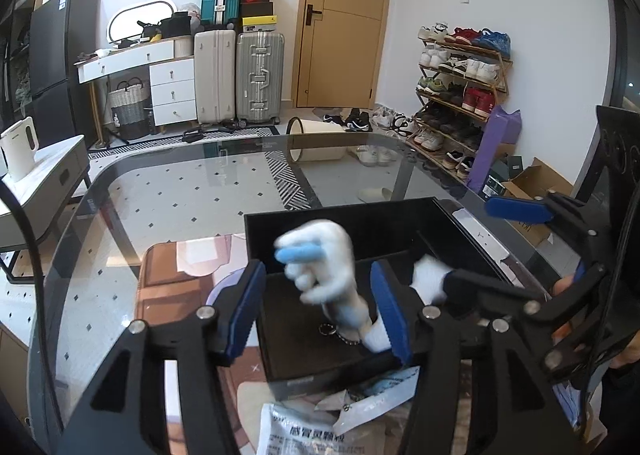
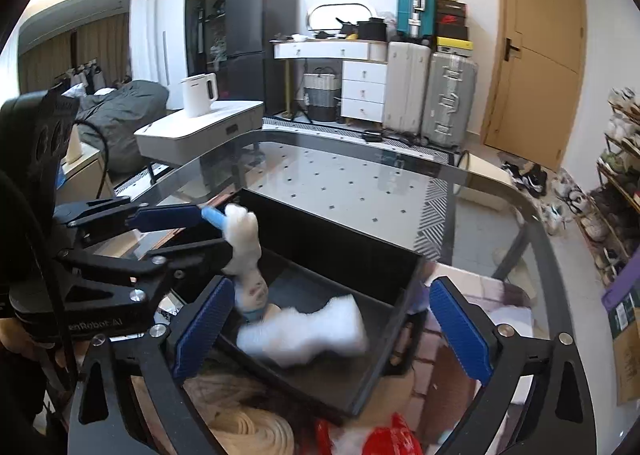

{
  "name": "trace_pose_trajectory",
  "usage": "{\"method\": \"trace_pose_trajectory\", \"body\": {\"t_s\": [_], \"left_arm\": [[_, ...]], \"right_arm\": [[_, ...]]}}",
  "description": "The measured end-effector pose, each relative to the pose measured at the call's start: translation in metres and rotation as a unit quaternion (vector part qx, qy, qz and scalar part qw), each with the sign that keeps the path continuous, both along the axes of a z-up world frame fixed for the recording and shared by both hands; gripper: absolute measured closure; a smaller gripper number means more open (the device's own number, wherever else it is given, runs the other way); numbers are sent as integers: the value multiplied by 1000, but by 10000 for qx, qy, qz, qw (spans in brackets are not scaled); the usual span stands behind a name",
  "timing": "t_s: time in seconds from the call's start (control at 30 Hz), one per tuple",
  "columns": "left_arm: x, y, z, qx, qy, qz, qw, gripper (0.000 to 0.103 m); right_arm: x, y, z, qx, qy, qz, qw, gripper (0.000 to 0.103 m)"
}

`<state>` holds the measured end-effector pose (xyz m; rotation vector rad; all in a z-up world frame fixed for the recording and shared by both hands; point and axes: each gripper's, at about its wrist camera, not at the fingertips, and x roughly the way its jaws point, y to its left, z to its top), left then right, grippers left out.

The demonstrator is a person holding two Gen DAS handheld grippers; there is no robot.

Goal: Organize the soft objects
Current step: 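Lower plush toy and foam block into the black box and open both grippers, then move the right gripper from the box to the red-labelled white bag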

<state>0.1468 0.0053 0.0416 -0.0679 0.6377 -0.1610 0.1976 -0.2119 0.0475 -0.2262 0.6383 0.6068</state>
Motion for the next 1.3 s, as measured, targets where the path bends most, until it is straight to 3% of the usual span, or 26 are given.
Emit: {"method": "trace_pose_trajectory", "body": {"t_s": [0.07,0.17,0.37,0.67,1.3], "left_arm": [[-7,1,3,-24,-29,8,10000,42],[-24,6,9,-43,-202,186,9996,0],[-55,18,14,-140,-245,236,9993,0],[-90,22,15,-8,-227,436,9988,0],[-102,24,-16,155,151,547,9983,0]], "right_arm": [[-7,-9,6,90,-21,-67,9999,2],[-23,-24,15,298,18,-169,9994,1],[-57,-42,25,508,70,-258,9984,1],[-87,-55,13,512,269,-443,9973,1],[-97,-76,-9,324,502,-716,9956,1]]}}
